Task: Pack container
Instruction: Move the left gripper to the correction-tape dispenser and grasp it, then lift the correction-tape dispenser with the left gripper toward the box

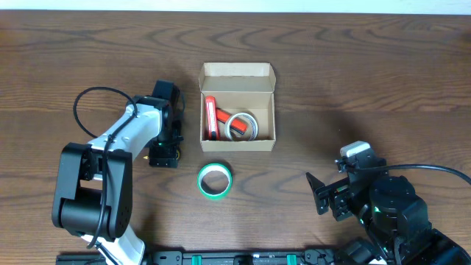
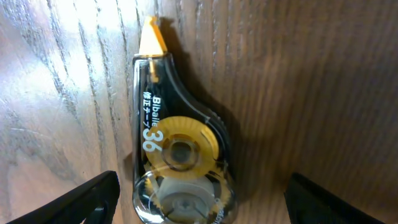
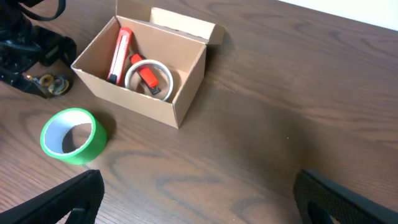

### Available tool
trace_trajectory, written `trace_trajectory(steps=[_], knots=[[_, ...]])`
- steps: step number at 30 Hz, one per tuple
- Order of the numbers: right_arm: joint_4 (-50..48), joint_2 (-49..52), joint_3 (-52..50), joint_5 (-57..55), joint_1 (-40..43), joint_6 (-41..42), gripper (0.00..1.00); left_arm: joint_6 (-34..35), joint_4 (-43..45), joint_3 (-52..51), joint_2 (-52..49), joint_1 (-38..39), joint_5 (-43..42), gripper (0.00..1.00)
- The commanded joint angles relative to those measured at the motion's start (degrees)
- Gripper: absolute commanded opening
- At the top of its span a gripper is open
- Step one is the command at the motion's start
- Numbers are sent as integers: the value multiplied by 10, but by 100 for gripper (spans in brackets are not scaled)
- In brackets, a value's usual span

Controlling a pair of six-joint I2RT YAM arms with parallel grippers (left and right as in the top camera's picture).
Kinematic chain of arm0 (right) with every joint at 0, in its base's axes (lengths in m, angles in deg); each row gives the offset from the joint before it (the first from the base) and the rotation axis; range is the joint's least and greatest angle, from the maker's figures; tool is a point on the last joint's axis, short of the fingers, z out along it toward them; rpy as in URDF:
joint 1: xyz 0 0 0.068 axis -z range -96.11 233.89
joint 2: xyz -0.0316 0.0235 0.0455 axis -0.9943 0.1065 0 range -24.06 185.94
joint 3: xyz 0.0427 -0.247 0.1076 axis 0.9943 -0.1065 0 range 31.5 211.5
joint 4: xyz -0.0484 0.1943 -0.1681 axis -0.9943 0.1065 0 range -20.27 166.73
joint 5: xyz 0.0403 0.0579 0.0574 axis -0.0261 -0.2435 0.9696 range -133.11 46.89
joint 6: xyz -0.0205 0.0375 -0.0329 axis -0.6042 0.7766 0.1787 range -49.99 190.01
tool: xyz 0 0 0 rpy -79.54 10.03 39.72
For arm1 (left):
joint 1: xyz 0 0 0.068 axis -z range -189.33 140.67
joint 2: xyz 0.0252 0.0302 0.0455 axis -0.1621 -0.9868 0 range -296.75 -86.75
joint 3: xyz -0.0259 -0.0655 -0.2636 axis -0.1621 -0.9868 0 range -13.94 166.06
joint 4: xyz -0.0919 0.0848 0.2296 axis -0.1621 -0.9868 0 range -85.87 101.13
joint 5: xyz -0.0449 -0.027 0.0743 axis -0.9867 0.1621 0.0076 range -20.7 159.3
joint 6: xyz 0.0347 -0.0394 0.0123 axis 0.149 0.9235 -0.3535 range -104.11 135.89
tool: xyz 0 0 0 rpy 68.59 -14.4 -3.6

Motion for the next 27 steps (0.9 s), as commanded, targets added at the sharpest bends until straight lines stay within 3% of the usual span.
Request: trace_trajectory(steps=[1,12,20,27], knots=[[0,-1,-2,-5,6,10,99,7,0,-4,-7,-2,-4,84],[0,-1,-2,-5,6,10,99,7,0,-15,-7,-2,-20,71],[0,-1,-2,-5,6,10,99,6,0,-25,-7,-2,-28,53],[0,-1,-2,-5,6,10,99,6,0,-24,-5,-2,-28,47]])
